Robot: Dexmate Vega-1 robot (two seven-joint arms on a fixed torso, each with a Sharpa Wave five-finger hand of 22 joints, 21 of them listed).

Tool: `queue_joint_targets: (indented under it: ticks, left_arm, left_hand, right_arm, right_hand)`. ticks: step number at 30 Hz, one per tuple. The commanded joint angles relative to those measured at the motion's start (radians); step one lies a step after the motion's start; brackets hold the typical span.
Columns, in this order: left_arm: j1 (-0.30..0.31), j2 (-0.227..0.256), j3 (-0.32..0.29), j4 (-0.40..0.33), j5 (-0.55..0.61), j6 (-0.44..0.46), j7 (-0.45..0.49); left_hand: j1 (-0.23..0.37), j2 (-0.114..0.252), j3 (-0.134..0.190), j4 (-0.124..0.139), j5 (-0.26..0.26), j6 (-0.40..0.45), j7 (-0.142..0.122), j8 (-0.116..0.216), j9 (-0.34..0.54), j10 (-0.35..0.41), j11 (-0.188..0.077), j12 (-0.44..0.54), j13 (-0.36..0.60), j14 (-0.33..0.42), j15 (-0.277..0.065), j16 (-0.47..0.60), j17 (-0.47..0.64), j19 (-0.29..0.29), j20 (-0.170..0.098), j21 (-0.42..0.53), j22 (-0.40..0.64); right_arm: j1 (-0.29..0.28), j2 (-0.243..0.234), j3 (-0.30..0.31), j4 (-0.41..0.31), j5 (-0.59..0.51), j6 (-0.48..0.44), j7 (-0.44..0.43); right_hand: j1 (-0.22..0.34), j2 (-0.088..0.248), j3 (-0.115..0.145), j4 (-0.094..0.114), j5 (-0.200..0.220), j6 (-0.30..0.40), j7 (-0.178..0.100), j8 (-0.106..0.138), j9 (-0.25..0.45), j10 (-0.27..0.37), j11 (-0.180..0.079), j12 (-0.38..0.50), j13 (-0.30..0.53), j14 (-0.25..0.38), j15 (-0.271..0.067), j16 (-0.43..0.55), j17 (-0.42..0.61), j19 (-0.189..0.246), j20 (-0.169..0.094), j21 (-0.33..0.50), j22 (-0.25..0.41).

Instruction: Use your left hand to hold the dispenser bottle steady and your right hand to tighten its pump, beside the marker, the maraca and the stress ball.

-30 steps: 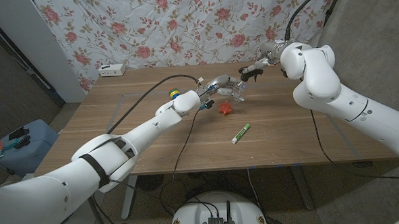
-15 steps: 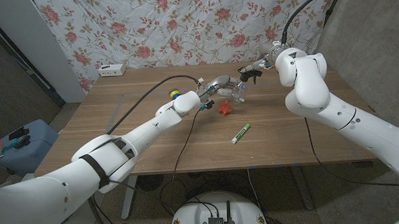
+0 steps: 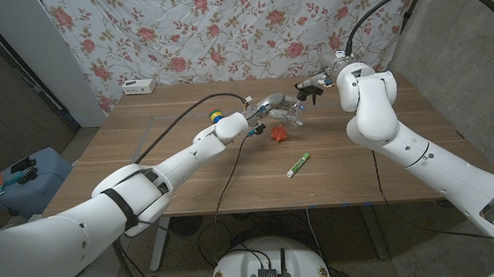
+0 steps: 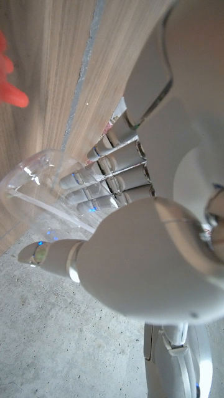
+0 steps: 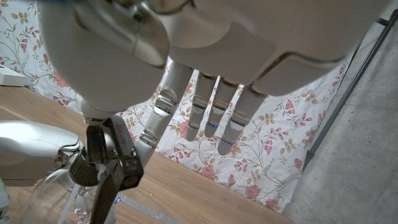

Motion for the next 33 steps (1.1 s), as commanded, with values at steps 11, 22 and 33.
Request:
queue_joint_targets:
  ticks: [11,22,33]
  left_arm:
    - [-0.023,-0.024,0.005,0.062,-0.003,-0.035,0.005]
    - [-0.015,-0.014,0.005,0.033,0.001,-0.023,0.011]
    - [0.006,0.005,-0.001,-0.017,0.005,-0.007,0.021]
  left_hand:
    - [-0.014,0.123,0.145,0.140,0.005,0.220,-0.058,0.007,0.006,0.077,-0.069,0.006,0.002,0.065,-0.122,0.006,0.004,-0.001,-0.074,-0.001,0.002]
    - [-0.015,0.123,0.146,0.140,0.006,0.221,-0.058,0.007,0.006,0.077,-0.069,0.005,0.002,0.064,-0.119,0.005,0.003,0.000,-0.074,0.000,0.002]
    - [-0.014,0.124,0.146,0.140,0.006,0.219,-0.060,0.005,0.006,0.076,-0.069,0.005,0.002,0.064,-0.121,0.005,0.003,0.000,-0.073,0.000,0.002]
  right_arm:
    - [-0.062,0.114,0.065,0.056,-0.135,0.080,-0.012]
    - [-0.084,0.165,0.079,0.074,-0.199,0.098,-0.007]
    - [-0.113,0.194,0.105,0.063,-0.222,0.123,-0.019]
  right_hand:
    - [0.041,0.018,-0.006,-0.012,0.011,0.041,0.002,0.030,0.002,0.041,-0.010,0.001,0.001,0.029,-0.017,-0.002,0.001,0.018,-0.012,0.003,0.005]
    - [0.052,0.023,-0.012,-0.013,0.011,0.050,0.000,0.056,0.004,0.067,-0.021,-0.001,0.001,0.052,-0.026,-0.004,0.000,0.026,-0.014,0.003,0.005]
    - [0.055,0.025,-0.018,-0.011,0.010,0.053,0.007,0.081,0.006,0.087,-0.020,-0.003,0.000,0.066,-0.032,-0.007,-0.001,0.029,-0.012,0.001,0.005]
